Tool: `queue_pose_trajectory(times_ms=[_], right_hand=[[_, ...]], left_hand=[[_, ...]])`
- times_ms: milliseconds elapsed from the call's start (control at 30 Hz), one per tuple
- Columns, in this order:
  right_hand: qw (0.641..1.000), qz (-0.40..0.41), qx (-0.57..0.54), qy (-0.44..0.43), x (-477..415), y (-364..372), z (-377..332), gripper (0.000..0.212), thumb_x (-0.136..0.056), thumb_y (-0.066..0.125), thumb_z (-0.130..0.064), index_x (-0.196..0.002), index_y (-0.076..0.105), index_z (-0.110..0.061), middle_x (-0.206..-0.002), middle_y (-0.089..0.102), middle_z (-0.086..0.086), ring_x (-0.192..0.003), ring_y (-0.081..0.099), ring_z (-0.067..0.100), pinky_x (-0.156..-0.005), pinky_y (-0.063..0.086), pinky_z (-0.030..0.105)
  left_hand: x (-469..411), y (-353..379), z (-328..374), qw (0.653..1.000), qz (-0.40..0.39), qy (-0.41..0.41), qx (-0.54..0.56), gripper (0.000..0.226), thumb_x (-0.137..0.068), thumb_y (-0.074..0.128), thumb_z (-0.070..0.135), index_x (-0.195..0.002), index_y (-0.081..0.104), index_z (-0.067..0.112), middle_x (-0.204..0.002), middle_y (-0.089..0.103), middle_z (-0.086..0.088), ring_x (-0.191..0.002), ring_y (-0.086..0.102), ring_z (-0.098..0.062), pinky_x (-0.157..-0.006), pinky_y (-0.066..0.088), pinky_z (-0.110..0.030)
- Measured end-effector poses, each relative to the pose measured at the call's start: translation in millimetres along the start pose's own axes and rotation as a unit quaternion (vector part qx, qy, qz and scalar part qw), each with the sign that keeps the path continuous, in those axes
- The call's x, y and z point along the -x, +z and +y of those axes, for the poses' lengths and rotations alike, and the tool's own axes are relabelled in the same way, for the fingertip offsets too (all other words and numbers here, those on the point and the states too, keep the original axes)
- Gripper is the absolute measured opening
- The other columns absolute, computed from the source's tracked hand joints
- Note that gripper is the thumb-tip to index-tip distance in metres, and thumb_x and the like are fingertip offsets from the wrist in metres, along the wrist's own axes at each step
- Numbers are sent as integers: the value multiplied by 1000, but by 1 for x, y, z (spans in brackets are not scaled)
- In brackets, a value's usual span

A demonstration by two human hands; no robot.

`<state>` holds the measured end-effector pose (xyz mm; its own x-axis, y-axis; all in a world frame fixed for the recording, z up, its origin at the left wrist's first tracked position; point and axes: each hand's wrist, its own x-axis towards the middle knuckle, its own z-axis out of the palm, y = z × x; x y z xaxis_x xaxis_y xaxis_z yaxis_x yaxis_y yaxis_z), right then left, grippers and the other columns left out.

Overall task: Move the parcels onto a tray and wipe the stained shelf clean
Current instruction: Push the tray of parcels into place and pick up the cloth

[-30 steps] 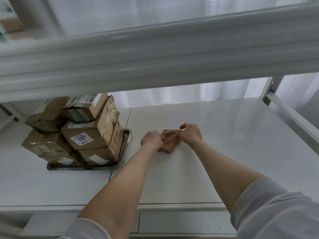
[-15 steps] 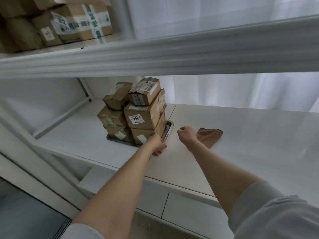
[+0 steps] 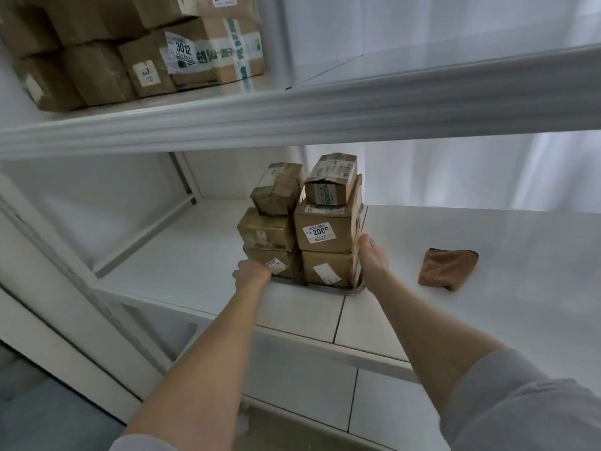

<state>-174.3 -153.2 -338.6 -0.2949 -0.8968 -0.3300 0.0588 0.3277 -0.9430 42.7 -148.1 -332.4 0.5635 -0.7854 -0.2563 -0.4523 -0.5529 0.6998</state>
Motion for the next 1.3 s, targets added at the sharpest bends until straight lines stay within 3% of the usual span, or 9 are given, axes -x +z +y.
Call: queue_pose_trajectory(times_ms=[200, 467, 667, 767, 900, 1067, 1167, 1233, 1300], right_hand=[[997, 52, -62, 15, 2, 23, 3, 57, -99, 29, -52, -133, 51, -12, -124, 56, 10, -117, 51, 31, -95, 39, 38], [990, 50, -130, 31, -26, 47, 14, 58, -77, 39, -65, -109, 65, -24, -106, 70, 7, -98, 65, 30, -92, 52, 47], [987, 49, -146, 38, -2, 67, 2, 33, -97, 38, -46, -96, 60, -21, -98, 66, 5, -87, 60, 22, -73, 51, 32], [986, 49, -153, 34, -4, 69, 2, 35, -99, 36, -46, -102, 60, -21, -104, 66, 5, -88, 61, 21, -79, 51, 33], [988, 36, -147, 36, -4, 71, 5, 47, -99, 33, -52, -123, 58, -19, -119, 64, 7, -108, 60, 26, -102, 46, 43], [992, 41, -116, 36, -3, 66, 2, 58, -101, 24, -53, -132, 49, -11, -116, 56, 9, -115, 54, 29, -103, 42, 41], [994, 86, -60, 15, -2, 61, 2, 59, -103, 19, -48, -140, 45, -10, -134, 50, 13, -127, 45, 32, -109, 36, 46], [994, 111, -15, 7, 1, 54, 3, 58, -103, 19, -46, -142, 42, -9, -140, 47, 15, -129, 43, 35, -109, 36, 49], [992, 121, 27, 0, 2, 46, 4, 57, -104, 20, -43, -141, 41, -7, -137, 48, 16, -125, 46, 35, -107, 39, 49]], left_hand=[[-47, -14, -7, 999, 22, 17, -19, 42, -95, 45, 14, -133, 38, -1, -139, 41, -23, -126, 44, -36, -103, 39, -42], [-80, -4, -10, 991, -103, 80, 10, 34, -95, 38, 7, -126, 49, -2, -127, 55, -20, -115, 54, -34, -89, 44, -32], [-82, -9, -12, 988, -118, 92, 29, 38, -93, 38, 10, -129, 49, 3, -128, 56, -18, -115, 54, -33, -93, 44, -33], [-82, -10, -11, 987, -125, 96, 30, 39, -94, 37, 13, -131, 48, 5, -130, 55, -16, -117, 53, -33, -92, 43, -32], [-80, -11, -12, 987, -130, 92, 39, 39, -95, 38, 16, -131, 48, 7, -130, 55, -16, -117, 53, -33, -96, 43, -34], [-71, -9, -12, 991, -121, 53, 5, 40, -94, 43, 13, -131, 45, 1, -134, 51, -18, -121, 51, -33, -103, 44, -38], [-59, -15, -10, 990, -107, 55, -71, 35, -93, 44, 14, -126, 52, 4, -132, 53, -14, -124, 48, -29, -106, 40, -34], [-52, -17, -9, 987, -121, 48, -89, 36, -90, 47, 15, -125, 52, 6, -127, 53, -14, -118, 50, -29, -98, 48, -38], [-38, -18, -8, 986, -166, 14, -26, 35, -89, 49, 15, -123, 50, 7, -115, 52, -13, -95, 58, -26, -76, 57, -38]])
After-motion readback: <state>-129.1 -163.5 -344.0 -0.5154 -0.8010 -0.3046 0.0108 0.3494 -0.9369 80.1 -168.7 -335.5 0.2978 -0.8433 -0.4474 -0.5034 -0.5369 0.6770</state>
